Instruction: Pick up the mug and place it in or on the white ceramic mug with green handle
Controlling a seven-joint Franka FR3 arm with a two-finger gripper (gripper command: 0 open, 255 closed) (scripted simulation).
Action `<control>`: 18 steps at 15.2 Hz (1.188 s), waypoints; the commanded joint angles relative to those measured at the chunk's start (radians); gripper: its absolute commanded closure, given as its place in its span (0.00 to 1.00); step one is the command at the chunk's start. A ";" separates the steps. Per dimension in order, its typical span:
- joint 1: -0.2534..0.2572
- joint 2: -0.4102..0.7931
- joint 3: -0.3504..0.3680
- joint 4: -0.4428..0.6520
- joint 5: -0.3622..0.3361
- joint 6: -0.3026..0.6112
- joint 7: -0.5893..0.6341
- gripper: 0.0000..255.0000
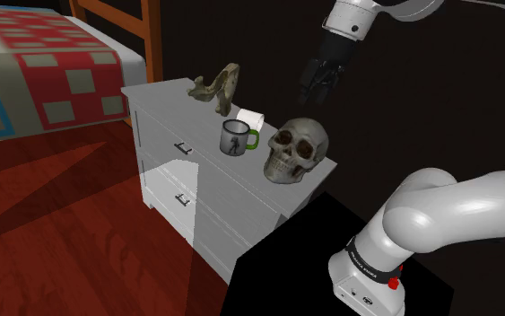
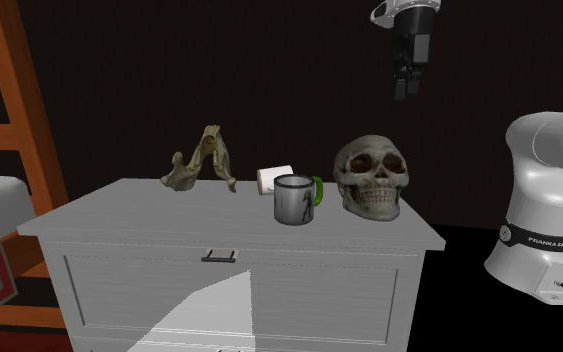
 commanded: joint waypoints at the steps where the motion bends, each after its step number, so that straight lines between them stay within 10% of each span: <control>1: 0.000 0.000 0.000 0.000 0.000 0.000 0.000 0.00; 18: 0.037 0.406 -0.290 -0.036 -0.040 0.549 -0.584 0.00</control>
